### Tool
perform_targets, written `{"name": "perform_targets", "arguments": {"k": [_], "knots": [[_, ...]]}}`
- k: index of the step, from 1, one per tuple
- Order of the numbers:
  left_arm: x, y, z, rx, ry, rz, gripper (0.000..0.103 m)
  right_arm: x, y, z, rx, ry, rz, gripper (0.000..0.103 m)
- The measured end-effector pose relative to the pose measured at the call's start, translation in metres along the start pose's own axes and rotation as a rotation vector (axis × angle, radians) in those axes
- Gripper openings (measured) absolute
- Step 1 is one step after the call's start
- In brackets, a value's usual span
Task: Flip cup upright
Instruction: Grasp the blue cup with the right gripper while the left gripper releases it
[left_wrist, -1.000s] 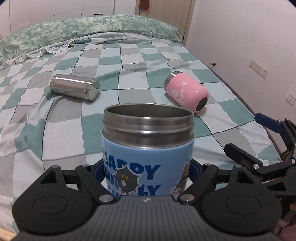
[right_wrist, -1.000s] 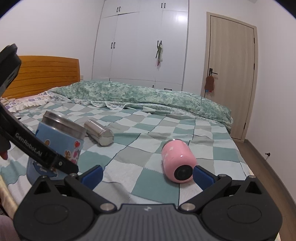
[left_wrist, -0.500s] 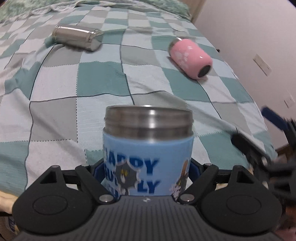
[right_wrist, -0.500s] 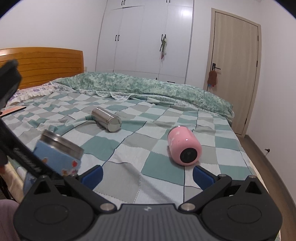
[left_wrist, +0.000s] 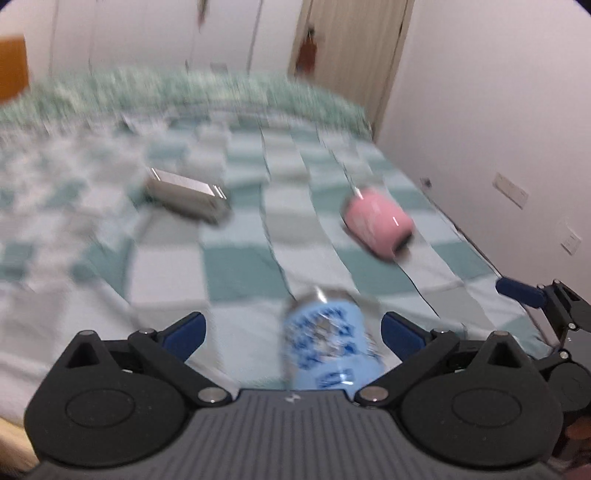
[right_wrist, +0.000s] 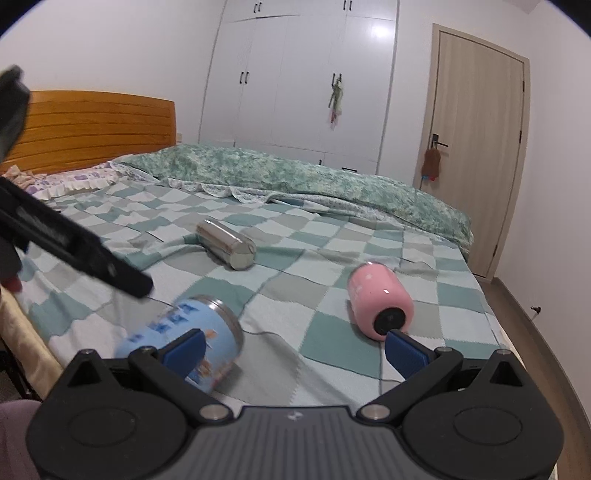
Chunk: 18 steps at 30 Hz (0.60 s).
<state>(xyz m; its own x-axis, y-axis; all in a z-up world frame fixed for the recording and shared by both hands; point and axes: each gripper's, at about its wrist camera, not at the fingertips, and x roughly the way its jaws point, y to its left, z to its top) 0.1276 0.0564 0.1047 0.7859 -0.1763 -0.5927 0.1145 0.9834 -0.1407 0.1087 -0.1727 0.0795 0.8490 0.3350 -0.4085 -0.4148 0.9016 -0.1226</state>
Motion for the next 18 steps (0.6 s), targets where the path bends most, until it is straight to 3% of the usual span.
{"name": "perform_targets", "arguments": {"k": [3, 7, 18], "knots": [[-0.009, 0.009, -0.004, 0.069, -0.069, 0.054, 0.103, 0.006, 0.013, 0.007, 0.01, 0.014, 0.022, 0.103], [-0.004, 0.026, -0.017, 0.123, -0.067, 0.085, 0.103, 0.025, 0.029, 0.018, 0.043, 0.078, 0.053, 0.103], [0.032, 0.066, -0.037, 0.203, -0.056, 0.06, 0.103, 0.103, 0.049, 0.044, 0.254, 0.414, 0.097, 0.103]]}}
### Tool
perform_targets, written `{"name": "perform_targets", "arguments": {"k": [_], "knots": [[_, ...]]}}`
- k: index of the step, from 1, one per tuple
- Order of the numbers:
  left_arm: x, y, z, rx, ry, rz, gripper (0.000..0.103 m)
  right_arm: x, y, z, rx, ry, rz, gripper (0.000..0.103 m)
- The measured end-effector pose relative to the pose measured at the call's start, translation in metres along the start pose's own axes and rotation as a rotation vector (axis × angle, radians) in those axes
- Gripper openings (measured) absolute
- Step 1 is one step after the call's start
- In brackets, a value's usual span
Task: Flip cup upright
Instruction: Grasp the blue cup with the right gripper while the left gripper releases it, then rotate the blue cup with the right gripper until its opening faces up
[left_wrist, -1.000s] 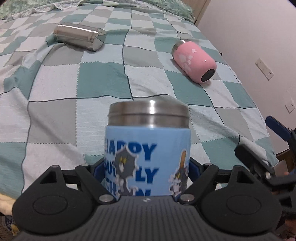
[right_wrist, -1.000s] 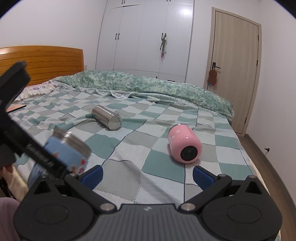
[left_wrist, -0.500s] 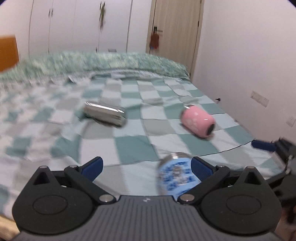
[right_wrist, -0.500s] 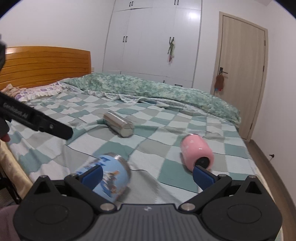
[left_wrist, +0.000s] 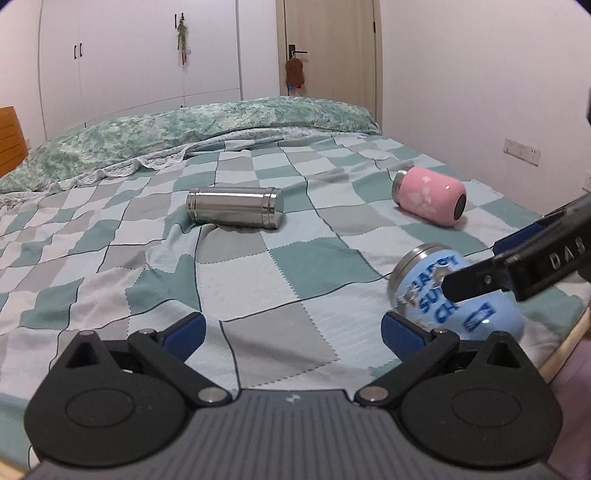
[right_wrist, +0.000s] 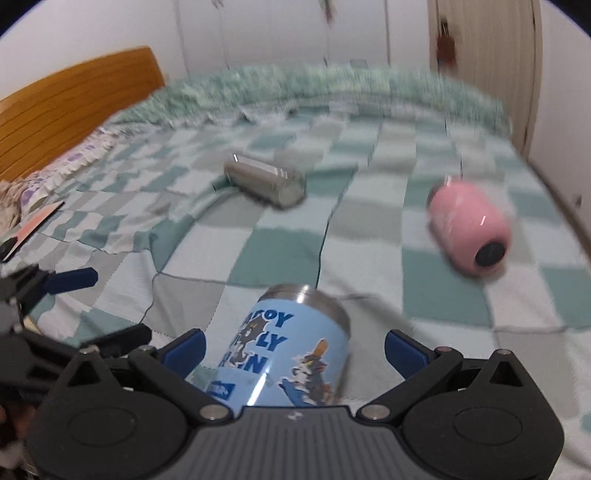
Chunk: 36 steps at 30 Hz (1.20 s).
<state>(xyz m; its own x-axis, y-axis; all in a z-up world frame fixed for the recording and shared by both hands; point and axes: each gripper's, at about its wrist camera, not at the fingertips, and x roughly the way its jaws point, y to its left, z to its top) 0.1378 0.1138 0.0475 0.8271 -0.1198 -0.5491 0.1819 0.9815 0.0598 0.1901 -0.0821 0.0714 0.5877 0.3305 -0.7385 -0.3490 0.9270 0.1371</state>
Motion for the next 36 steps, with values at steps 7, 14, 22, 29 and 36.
{"name": "perform_targets", "arguments": {"k": [7, 14, 22, 29, 36], "knots": [[0.022, 0.014, -0.003, -0.004, 0.012, -0.013, 0.103, 0.043, 0.002, 0.017, 0.086, 0.167, -0.022, 0.103], [0.035, 0.02, -0.003, -0.002, 0.012, -0.036, 0.103, 0.075, -0.012, 0.028, 0.207, 0.327, -0.002, 0.087], [0.04, 0.023, -0.004, -0.017, 0.009, -0.052, 0.103, 0.072, -0.016, 0.03, 0.186, 0.321, 0.055, 0.086], [0.034, 0.023, -0.002, -0.032, -0.013, -0.066, 0.103, 0.028, -0.01, 0.016, 0.1, 0.08, 0.114, 0.085], [0.025, 0.025, 0.005, -0.053, -0.051, -0.05, 0.103, -0.007, 0.008, 0.013, -0.052, -0.228, 0.084, 0.083]]}}
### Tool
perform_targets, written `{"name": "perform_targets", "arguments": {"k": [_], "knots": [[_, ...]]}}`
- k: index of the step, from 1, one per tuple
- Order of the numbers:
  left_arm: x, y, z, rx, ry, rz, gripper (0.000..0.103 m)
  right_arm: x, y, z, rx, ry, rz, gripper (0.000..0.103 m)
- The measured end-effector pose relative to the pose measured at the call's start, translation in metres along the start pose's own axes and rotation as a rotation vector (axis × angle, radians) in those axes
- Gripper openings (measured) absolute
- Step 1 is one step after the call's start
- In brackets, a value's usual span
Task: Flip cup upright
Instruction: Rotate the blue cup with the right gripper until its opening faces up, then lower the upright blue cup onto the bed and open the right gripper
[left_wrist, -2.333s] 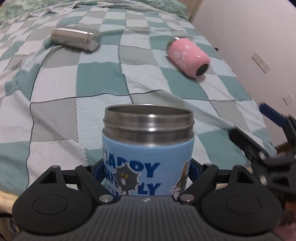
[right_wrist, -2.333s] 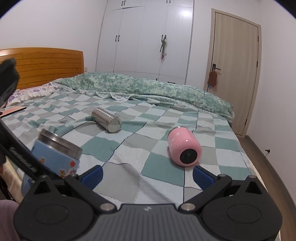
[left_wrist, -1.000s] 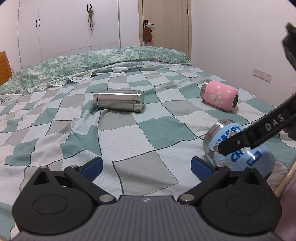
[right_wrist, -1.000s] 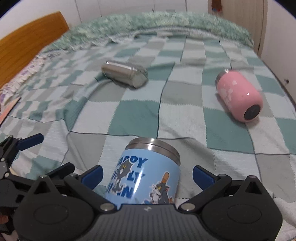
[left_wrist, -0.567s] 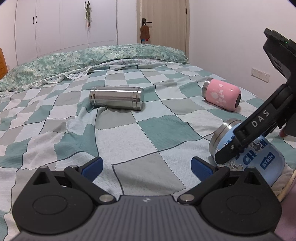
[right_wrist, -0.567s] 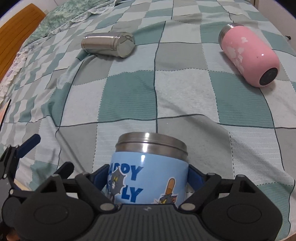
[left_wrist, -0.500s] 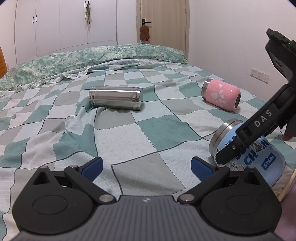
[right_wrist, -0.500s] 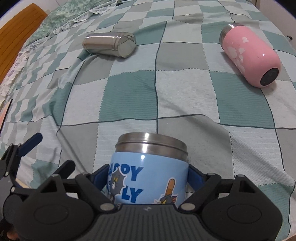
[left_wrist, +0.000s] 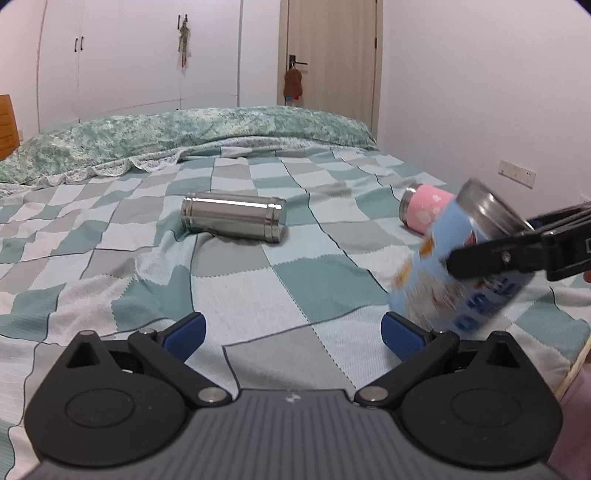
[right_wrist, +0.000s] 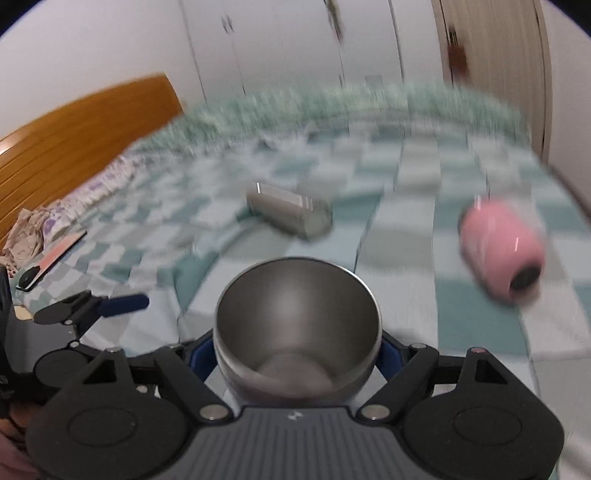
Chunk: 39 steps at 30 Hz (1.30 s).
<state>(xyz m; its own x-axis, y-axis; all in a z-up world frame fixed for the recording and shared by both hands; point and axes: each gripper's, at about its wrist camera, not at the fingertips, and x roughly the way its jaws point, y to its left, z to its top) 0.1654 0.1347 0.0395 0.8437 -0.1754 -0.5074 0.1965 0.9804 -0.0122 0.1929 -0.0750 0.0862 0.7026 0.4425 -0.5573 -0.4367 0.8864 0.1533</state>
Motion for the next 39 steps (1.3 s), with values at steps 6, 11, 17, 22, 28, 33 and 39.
{"name": "perform_targets", "arguments": {"k": [6, 11, 17, 22, 28, 33, 39], "knots": [[0.005, 0.004, 0.002, -0.015, 0.007, 0.035, 0.103, 0.007, 0.01, 0.006, -0.11, -0.154, -0.07, 0.083], [0.009, 0.006, -0.001, -0.024, 0.019, 0.05, 0.103, 0.034, 0.013, -0.011, -0.144, -0.134, -0.11, 0.083], [0.01, 0.005, -0.003, -0.02, 0.028, 0.055, 0.103, 0.047, 0.013, -0.031, -0.179, -0.149, -0.115, 0.084], [0.002, 0.004, -0.002, -0.031, 0.008, 0.046, 0.103, 0.036, 0.011, -0.033, -0.177, -0.175, -0.116, 0.103], [-0.029, -0.013, -0.002, -0.031, -0.065, 0.031, 0.103, -0.024, -0.007, -0.049, -0.161, -0.347, -0.107, 0.103], [-0.066, -0.039, -0.019, -0.067, -0.182, 0.02, 0.103, -0.077, -0.024, -0.083, -0.178, -0.45, -0.166, 0.103], [-0.092, -0.078, -0.062, -0.106, -0.291, 0.087, 0.103, -0.117, -0.043, -0.132, -0.165, -0.465, -0.217, 0.103]]}}
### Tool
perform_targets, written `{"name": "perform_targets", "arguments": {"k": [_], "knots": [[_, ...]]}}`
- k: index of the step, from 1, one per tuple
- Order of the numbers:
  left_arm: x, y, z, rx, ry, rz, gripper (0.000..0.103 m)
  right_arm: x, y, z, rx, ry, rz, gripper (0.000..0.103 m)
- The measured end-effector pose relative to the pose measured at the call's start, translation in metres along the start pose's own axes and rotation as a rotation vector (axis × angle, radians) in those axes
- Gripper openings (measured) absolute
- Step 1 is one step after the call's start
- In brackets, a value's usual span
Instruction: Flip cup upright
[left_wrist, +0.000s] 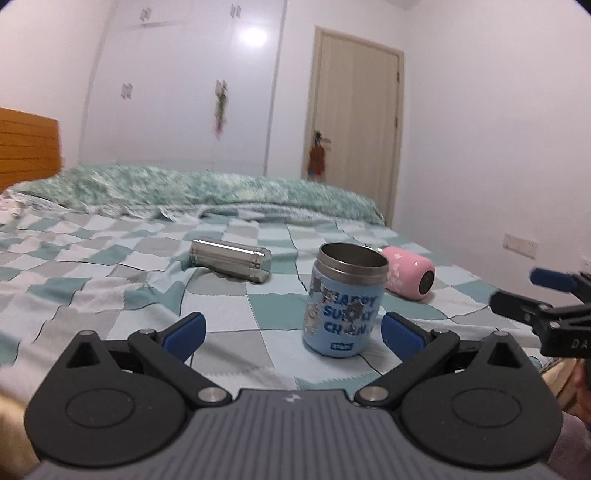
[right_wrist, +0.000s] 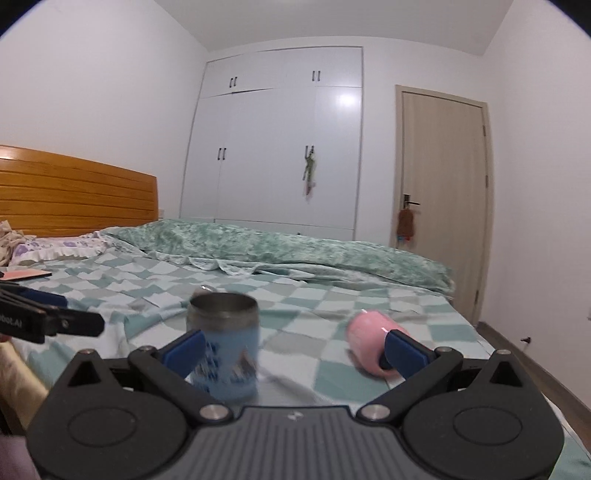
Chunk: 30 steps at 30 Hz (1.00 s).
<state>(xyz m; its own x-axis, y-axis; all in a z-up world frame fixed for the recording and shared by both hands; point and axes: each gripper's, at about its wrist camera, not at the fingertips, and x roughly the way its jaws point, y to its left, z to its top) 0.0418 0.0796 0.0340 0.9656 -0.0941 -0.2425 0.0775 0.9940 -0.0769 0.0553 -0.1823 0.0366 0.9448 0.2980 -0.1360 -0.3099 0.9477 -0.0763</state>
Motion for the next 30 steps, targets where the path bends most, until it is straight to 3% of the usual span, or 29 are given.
{"name": "perform_targets", "arguments": {"k": [5, 14, 30], "knots": [[-0.02, -0.032, -0.025, 0.051, -0.105, 0.071, 0.103, -0.023, -0.008, -0.023, -0.005, -0.003, -0.041, 0.103], [-0.022, -0.049, -0.047, 0.103, -0.149, 0.163, 0.103, -0.034, -0.008, -0.047, -0.001, -0.032, -0.087, 0.103], [-0.027, -0.052, -0.051, 0.119, -0.176, 0.171, 0.103, -0.036, -0.017, -0.05, 0.053, -0.053, -0.123, 0.103]]}}
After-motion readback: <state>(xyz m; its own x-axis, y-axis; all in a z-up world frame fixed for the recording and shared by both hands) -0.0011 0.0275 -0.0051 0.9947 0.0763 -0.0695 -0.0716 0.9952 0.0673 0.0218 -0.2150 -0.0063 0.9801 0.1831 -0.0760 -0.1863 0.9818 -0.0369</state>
